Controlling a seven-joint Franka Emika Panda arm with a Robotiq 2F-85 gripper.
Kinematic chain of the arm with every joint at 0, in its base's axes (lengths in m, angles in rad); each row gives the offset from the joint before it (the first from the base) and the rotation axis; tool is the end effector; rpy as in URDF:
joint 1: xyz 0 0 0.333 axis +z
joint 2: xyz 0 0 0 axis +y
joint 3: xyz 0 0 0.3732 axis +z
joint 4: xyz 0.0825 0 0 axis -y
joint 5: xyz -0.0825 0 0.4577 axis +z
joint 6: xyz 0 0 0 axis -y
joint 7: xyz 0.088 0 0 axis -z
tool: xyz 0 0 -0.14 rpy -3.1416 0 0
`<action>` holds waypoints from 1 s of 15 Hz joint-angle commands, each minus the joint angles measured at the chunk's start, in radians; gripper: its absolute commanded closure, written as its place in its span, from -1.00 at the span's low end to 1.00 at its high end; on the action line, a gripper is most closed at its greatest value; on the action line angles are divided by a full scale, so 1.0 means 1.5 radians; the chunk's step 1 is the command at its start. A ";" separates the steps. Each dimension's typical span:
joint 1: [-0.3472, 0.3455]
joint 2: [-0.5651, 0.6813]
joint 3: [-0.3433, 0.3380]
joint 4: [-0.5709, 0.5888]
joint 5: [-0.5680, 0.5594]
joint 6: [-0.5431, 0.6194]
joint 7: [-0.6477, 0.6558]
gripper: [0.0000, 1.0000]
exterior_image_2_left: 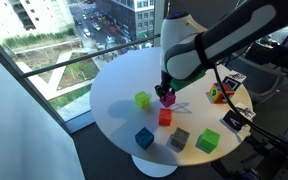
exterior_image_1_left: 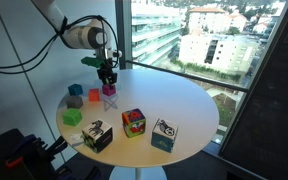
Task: Put the pink block on the table then place the grey block on top of the pink block and orange block
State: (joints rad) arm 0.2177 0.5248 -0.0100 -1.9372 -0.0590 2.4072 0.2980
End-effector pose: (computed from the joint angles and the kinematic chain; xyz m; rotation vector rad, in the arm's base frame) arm 0.6759 0.1408 0.1659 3.0844 -0.0682 -0.0652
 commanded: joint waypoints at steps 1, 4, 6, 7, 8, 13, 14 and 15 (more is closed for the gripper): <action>-0.009 0.003 0.010 0.004 -0.011 0.007 -0.034 0.41; -0.010 0.001 0.017 0.000 -0.013 0.015 -0.067 0.41; -0.011 -0.001 0.022 -0.003 -0.017 0.021 -0.095 0.41; -0.012 -0.002 0.024 -0.006 -0.020 0.026 -0.111 0.41; -0.012 -0.003 0.026 -0.008 -0.025 0.027 -0.127 0.41; -0.015 -0.005 0.035 -0.014 -0.051 0.037 -0.195 0.41; -0.016 -0.005 0.036 -0.014 -0.057 0.037 -0.205 0.41; -0.016 -0.006 0.037 -0.015 -0.062 0.037 -0.216 0.41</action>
State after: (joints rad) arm 0.2151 0.5296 0.0267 -1.9435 -0.1176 2.4491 0.0270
